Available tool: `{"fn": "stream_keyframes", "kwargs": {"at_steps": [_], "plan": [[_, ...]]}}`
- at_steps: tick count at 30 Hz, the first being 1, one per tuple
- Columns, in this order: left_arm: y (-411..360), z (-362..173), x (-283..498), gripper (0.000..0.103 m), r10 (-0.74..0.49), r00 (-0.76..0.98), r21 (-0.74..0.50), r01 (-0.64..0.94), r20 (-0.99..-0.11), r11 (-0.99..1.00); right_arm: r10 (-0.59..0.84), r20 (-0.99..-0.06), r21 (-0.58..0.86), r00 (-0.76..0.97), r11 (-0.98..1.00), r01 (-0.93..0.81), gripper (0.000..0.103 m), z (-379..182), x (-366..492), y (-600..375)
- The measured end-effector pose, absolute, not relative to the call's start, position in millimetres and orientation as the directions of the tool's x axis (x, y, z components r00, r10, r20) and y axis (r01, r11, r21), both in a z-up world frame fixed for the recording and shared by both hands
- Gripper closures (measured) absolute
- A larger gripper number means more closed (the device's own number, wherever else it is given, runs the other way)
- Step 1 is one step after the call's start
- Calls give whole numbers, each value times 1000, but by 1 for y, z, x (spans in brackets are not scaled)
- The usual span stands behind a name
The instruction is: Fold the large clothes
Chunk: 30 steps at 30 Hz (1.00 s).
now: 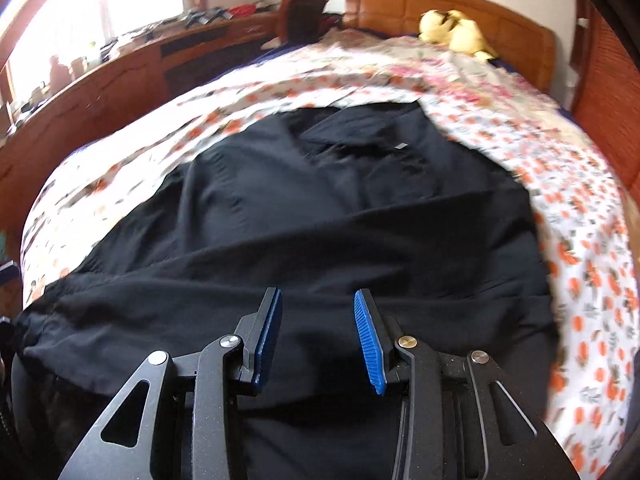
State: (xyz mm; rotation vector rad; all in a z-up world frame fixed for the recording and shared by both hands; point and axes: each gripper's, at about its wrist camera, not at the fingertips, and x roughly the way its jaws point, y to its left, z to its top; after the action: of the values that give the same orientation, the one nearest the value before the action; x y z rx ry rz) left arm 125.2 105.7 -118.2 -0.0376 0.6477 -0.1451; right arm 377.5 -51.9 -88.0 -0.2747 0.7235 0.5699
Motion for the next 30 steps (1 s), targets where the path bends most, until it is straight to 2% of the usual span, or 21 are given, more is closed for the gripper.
{"fn": "stream_keyframes", "kwargs": {"at_steps": [7, 10, 15, 21, 28, 30], "plan": [[106, -122, 117, 25, -160, 783, -100, 124, -601, 987, 355, -757, -51, 548, 804, -592, 64, -127, 394, -36], [107, -125, 115, 25, -152, 781, -103, 113, -606, 988, 350, -753, -50, 557, 813, -580, 64, -124, 401, -36], [110, -130, 114, 25, -139, 770, -113, 87, -622, 990, 352, -713, -64, 606, 828, -557, 64, -108, 366, -49], [112, -134, 110, 25, -117, 763, -91, 76, -636, 993, 367, -671, -38, 644, 851, -524, 64, -102, 311, -93], [122, -150, 109, 25, -91, 725, -86, 43, -683, 995, 306, -666, -17, 681, 906, -423, 64, -113, 258, -157], [125, -154, 111, 25, -86, 712, -84, 38, -697, 996, 273, -669, -28, 691, 920, -391, 52, -114, 246, -174]]}}
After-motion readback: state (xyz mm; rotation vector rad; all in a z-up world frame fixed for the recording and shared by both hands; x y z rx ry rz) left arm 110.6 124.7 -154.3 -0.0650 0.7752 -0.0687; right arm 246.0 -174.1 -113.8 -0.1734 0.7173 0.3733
